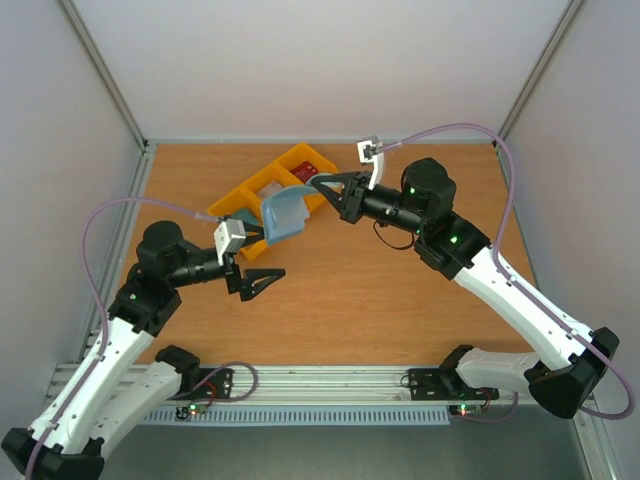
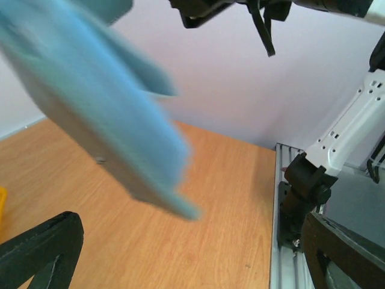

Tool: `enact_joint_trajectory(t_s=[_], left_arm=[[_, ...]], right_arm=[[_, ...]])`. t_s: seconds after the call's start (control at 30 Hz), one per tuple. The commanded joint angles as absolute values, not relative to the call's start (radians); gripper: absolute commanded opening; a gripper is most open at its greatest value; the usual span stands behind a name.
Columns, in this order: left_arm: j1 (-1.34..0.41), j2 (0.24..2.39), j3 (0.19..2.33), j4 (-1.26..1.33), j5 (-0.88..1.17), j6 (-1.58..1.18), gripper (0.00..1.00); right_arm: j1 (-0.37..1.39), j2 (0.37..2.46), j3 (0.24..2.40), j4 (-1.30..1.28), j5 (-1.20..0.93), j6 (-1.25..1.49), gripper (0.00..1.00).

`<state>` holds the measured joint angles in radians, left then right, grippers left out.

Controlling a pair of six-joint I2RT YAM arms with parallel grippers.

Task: Take the credit cards out of the card holder

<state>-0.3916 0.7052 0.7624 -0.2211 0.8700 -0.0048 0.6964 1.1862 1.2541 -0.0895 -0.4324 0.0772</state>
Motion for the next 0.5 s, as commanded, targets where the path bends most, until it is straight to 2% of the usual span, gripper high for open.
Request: enact_joint_trajectory(t_s=[0.0, 0.17, 0.2, 0.3, 0.47], left_arm=[[-0.438, 0.723, 0.763, -0.165, 0.746, 0.115, 0.99], [-0.442, 0.778, 0.829, -0.112, 0.558, 0.068, 0.99], [-0.442, 0.777, 0.83, -0.113, 0.551, 0.08, 0.96], [-0.442, 0.768, 0.823, -0.1, 0.548, 0.093, 0.75], [-0.442, 0.763, 0.807, -0.054, 0.624, 0.016, 0.24]], right_arm=[[0.7, 1.204, 1.263, 0.036, -0.373, 0.185, 0.01], [0.699, 1.211, 1.269, 0.042, -0.426, 0.181, 0.01], [0.699, 1.209, 1.27, 0.04, -0.441, 0.179, 0.01], [0.699, 1.211, 1.28, 0.019, -0.475, 0.168, 0.01], [0.7, 1.221, 1.284, 0.012, -0.528, 0.163, 0.01]])
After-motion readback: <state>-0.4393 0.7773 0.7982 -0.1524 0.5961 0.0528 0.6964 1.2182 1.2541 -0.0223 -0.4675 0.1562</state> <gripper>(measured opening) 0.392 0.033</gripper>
